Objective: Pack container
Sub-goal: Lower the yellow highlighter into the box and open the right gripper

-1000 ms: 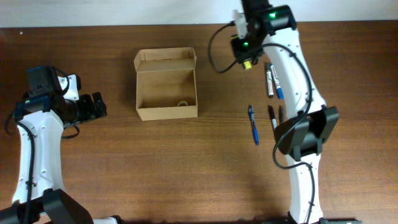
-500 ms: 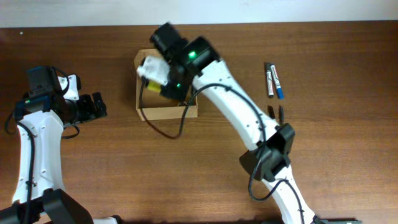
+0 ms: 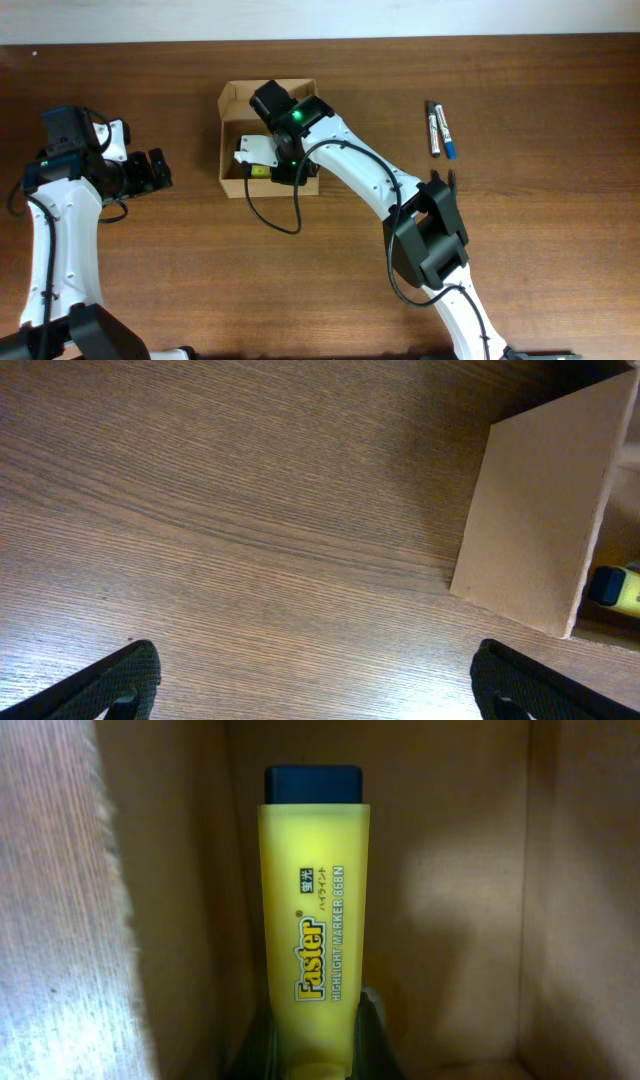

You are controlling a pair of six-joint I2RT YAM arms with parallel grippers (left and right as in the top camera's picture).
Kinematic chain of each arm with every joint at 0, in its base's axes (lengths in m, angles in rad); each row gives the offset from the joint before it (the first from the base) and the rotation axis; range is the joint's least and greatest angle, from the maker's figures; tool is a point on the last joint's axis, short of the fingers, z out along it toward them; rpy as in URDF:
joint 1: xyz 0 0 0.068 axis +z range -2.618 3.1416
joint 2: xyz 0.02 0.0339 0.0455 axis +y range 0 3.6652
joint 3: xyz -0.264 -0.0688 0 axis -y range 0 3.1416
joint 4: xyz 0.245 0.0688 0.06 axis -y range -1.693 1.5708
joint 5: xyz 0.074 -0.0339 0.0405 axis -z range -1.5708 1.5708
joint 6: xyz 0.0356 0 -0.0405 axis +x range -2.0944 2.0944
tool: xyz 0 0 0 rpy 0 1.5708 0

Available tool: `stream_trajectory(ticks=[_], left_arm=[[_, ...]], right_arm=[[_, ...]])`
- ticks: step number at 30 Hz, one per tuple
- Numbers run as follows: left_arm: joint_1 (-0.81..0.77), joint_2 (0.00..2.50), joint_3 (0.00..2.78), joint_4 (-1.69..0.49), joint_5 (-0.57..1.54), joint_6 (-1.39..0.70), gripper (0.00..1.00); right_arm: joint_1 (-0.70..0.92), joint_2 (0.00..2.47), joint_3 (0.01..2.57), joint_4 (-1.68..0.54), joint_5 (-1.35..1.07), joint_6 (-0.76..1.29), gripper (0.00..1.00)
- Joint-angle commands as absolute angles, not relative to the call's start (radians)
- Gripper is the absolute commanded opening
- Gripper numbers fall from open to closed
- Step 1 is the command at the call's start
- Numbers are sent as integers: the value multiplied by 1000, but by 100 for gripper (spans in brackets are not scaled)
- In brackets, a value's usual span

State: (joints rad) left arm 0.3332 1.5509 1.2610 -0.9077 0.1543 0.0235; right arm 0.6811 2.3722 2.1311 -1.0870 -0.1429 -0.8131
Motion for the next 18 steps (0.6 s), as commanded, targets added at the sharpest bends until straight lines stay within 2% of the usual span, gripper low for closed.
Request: stream_trajectory(ticks=[1,9,11,12,15,18], left_arm=[[337,1554,1258,-908,168,43,100],[337,1554,1258,-908,168,43,100],[337,1554,1258,-908,168,43,100],[337,1554,1258,-907,168,43,100],[337,1554,1258,-908,168,43,100],[337,1554,1258,-908,168,43,100]], right_arm=[[671,2365,2109,-1044,-192,-838,4],[667,2365,2073,-959,-198,-724,5],[666,2364,2092,-942,-141,-621,34],[666,2364,2102,-942,-110,-588,39],[666,2350,2135,-947,-31,-495,40],[666,2299,2148,-952,-24,-488,44]])
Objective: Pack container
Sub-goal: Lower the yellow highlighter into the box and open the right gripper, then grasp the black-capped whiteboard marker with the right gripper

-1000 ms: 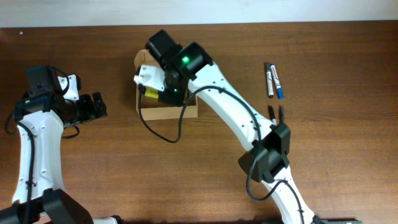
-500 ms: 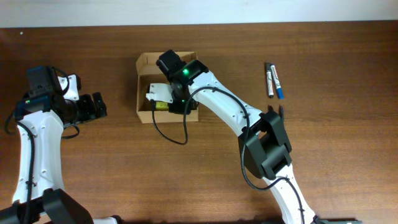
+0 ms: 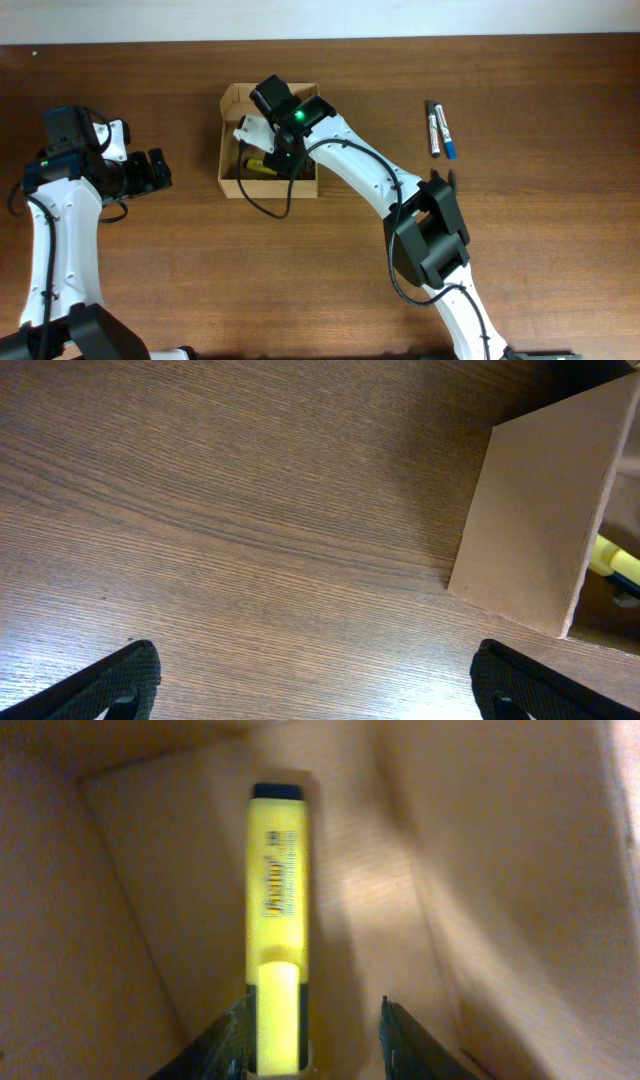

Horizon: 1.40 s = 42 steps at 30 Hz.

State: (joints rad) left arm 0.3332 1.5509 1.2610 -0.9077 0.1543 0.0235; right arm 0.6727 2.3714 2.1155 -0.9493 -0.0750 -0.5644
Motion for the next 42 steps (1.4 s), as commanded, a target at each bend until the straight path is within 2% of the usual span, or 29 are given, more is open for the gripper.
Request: stream_trajectory(ticks=[1,5,12,17,22,25,27,42], left_arm=[[337,1554,1258,-908,168,43,100],[337,1554,1258,-908,168,43,100],[337,1554,1258,-908,168,43,100],[337,1554,1258,-908,168,43,100],[337,1554,1258,-908,168,43,100],[337,1554,1258,-908,168,43,100],[337,1554,1258,-908,168,43,100],[337,1554,1258,-908,168,43,100]], right_arm=[[666,2279,2149,-957,-12,-488,44],[665,2214,2149,-999,-6,-476,45],[576,2032,2149,-1002,-6,-311,47],[380,1915,2148,-1006,-6,-211,49],[115,1933,2124,-1023,-66,-56,50],[-5,2017,2074,-1056,-145,1,44],[-24,2069,2062,-1063,-147,2,40],[-11,2357,2062,-1079,-139,1,40]])
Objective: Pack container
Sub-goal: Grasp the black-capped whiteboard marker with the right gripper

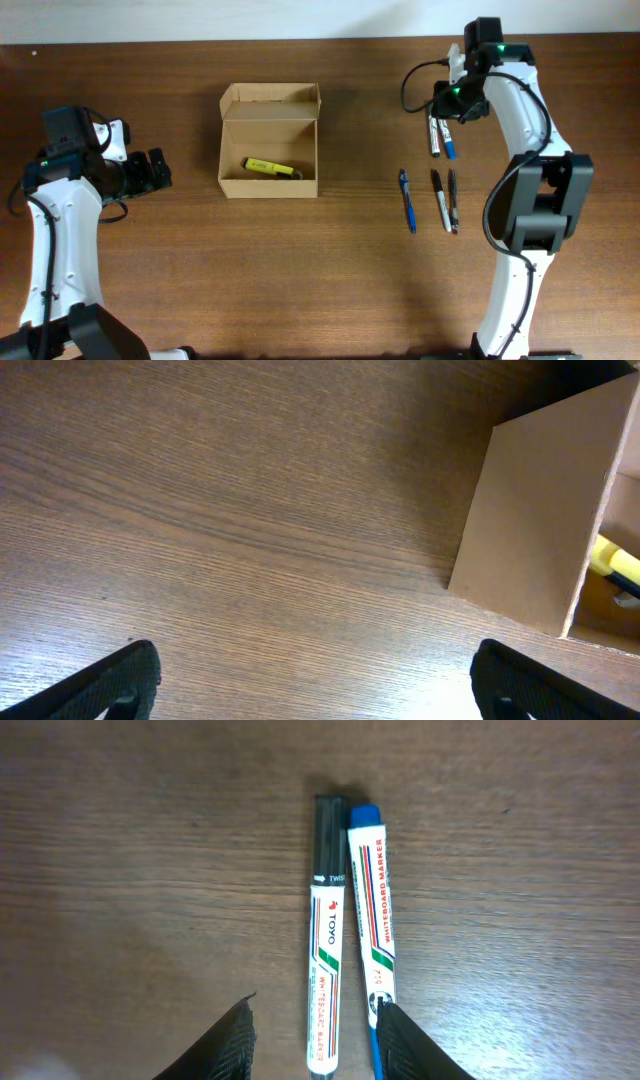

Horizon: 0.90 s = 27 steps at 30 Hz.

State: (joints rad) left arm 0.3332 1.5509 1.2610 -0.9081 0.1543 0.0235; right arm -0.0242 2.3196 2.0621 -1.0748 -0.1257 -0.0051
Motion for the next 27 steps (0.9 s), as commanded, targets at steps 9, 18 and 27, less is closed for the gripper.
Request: stream_trajectory(ticks=[9,18,27], left_arm=[[337,1554,1258,-907,168,43,100],[337,1554,1258,-908,168,43,100],[337,1554,1257,-908,168,43,100]], right_arm=[[27,2418,2057,-1071,-101,2,40],[33,2444,2053,-1060,-39,2,40],[43,2444,2046,-1057,-40,2,37]])
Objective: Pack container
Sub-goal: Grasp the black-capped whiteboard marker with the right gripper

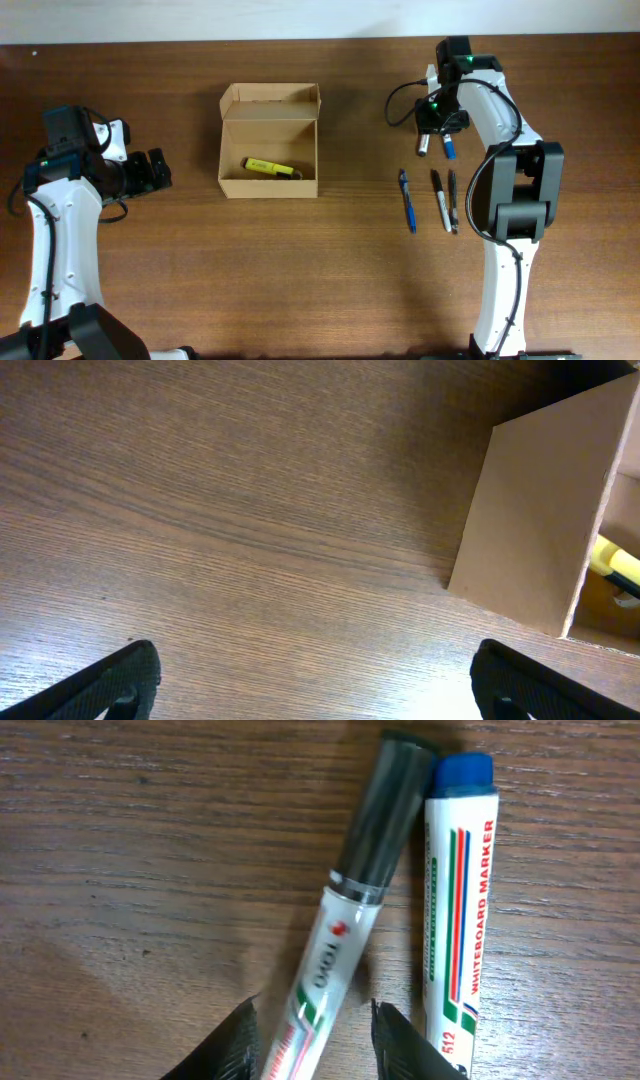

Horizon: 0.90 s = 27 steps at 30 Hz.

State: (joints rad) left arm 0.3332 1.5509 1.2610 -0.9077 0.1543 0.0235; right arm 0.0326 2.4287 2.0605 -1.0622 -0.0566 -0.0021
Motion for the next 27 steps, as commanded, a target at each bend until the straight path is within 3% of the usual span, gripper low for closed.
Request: stream_trajectory(ticks=[1,6,7,8,10,20,27], left_arm=[[337,1554,1257,-908,168,43,100],[337,1554,1258,-908,168,43,100],[337,1554,1258,-908,168,43,100],[337,1554,1258,-907,168,43,100],[337,1554,1258,-908,168,43,100],[337,1554,1258,-908,168,43,100],[337,1554,1258,-908,168,43,100]], right_arm=[[46,2444,2041,-1053,-39,2,37],[67,2444,1992,-1026,-17,3,36],[71,2445,1987,-1024,-14,3,31],[75,2445,1986,-1024,-14,4,15],[80,2445,1986,-1024,-14,9,4],[148,2394,2104,-1114,-24,0,4],[305,2307,2434,-1274,-44,-116,4]])
